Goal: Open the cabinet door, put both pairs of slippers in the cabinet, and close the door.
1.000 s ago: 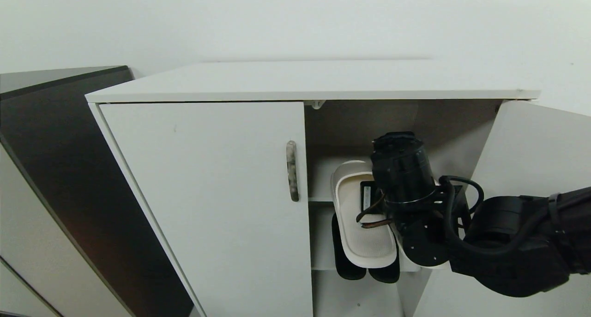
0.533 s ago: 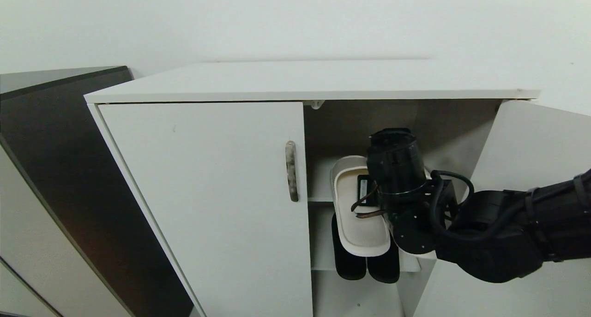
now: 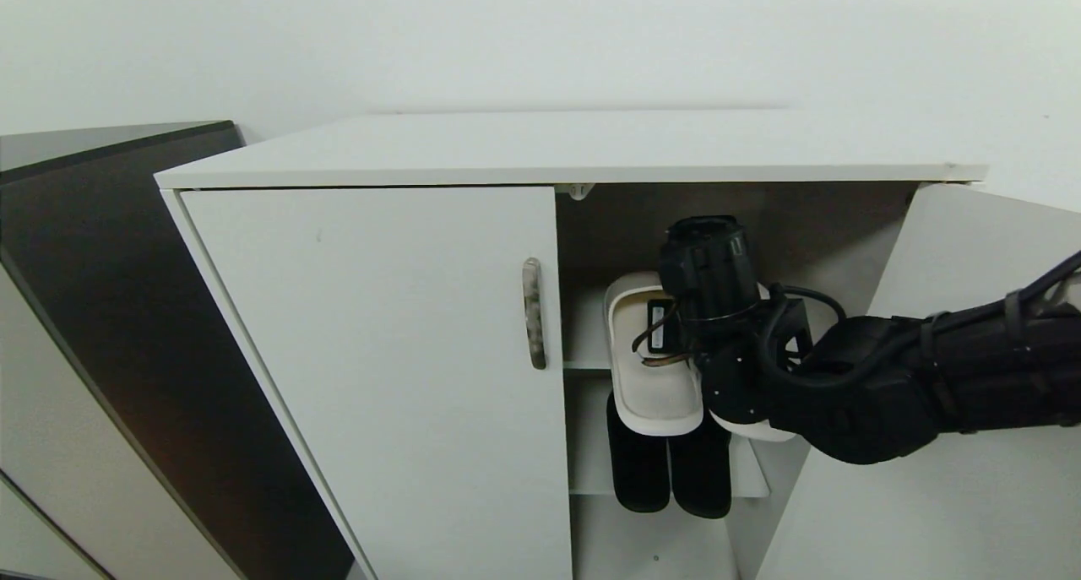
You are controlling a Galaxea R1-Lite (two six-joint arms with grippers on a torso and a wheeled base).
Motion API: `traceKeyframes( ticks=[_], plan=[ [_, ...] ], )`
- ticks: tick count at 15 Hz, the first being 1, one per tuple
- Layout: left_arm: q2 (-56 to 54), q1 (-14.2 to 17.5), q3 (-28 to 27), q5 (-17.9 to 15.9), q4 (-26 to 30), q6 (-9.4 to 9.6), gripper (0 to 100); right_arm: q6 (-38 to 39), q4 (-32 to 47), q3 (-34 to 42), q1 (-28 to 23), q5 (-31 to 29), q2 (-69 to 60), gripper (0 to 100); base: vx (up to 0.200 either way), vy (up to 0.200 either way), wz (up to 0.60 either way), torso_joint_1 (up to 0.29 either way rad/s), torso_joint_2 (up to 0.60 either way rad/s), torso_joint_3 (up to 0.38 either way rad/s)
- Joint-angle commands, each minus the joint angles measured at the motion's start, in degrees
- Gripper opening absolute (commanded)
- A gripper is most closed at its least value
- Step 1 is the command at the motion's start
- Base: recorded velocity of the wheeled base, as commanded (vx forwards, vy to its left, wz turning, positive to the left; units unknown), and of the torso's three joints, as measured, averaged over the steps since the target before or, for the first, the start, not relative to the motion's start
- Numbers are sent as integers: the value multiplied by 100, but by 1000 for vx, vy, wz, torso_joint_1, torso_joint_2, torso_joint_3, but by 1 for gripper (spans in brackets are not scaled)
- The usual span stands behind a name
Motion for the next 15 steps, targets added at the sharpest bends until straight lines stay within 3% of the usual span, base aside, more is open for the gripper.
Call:
traceKeyframes(
  ticks=[1, 15],
  plan=[
    [-1, -1, 0, 1, 0, 0, 0, 1, -6, -178, -68, 13, 206, 0, 0, 0, 0, 0, 0, 0],
    [-1, -1, 0, 1, 0, -9, 0, -96, 425, -1145, -516, 356, 707, 0, 0, 0, 0, 0, 0, 0]
  ],
)
